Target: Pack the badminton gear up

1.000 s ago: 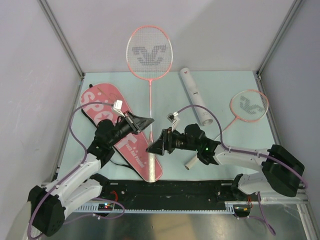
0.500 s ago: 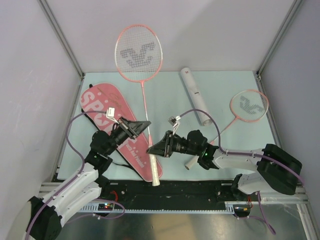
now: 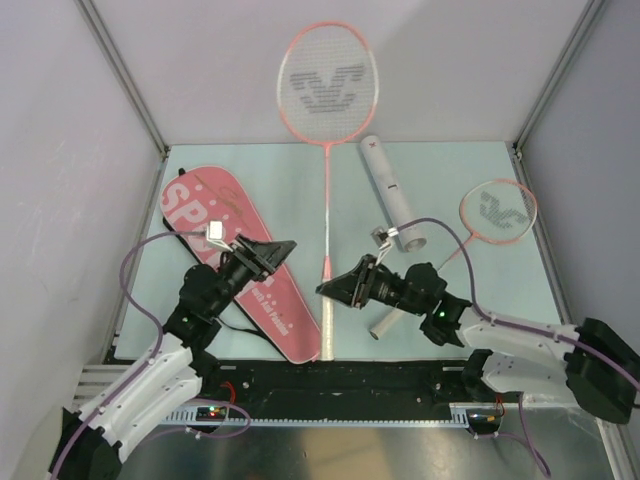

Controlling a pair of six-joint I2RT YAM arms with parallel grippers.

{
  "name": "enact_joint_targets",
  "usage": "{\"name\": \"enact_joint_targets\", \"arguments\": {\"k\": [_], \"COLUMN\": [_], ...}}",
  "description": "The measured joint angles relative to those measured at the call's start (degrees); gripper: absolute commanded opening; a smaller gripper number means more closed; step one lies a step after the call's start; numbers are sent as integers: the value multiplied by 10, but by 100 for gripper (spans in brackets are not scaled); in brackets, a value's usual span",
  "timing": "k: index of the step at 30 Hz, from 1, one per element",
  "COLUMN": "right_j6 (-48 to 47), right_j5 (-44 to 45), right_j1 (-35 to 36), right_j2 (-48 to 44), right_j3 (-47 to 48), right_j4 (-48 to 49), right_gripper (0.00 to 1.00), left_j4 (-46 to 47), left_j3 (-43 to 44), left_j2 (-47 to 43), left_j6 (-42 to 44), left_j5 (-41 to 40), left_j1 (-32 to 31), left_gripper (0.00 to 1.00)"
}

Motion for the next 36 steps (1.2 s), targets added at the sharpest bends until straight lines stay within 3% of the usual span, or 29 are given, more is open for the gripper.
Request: {"name": "enact_joint_targets", "arguments": {"k": [6, 15, 25, 36], "right_j6": [-3, -23, -40, -50], "right_j5": [55, 117, 148, 155], "right_j1": [-30, -32, -33, -34], "right_j2": [-113, -220, -263, -284], "right_j3": [-1, -1, -1, -1], "right_j4": [-114, -259, -348, -374], "right_gripper": [0, 0, 0, 0], "left_j4": [-238, -453, -494, -467], "left_j3": [56, 101, 70, 39], "left_j2": [-24, 20, 99, 148], "left_j6": [34, 43, 27, 9], "left_j5": [-142, -240, -289, -301], "left_j1": [12, 166, 183, 186], "left_gripper": [76, 70, 68, 66]}}
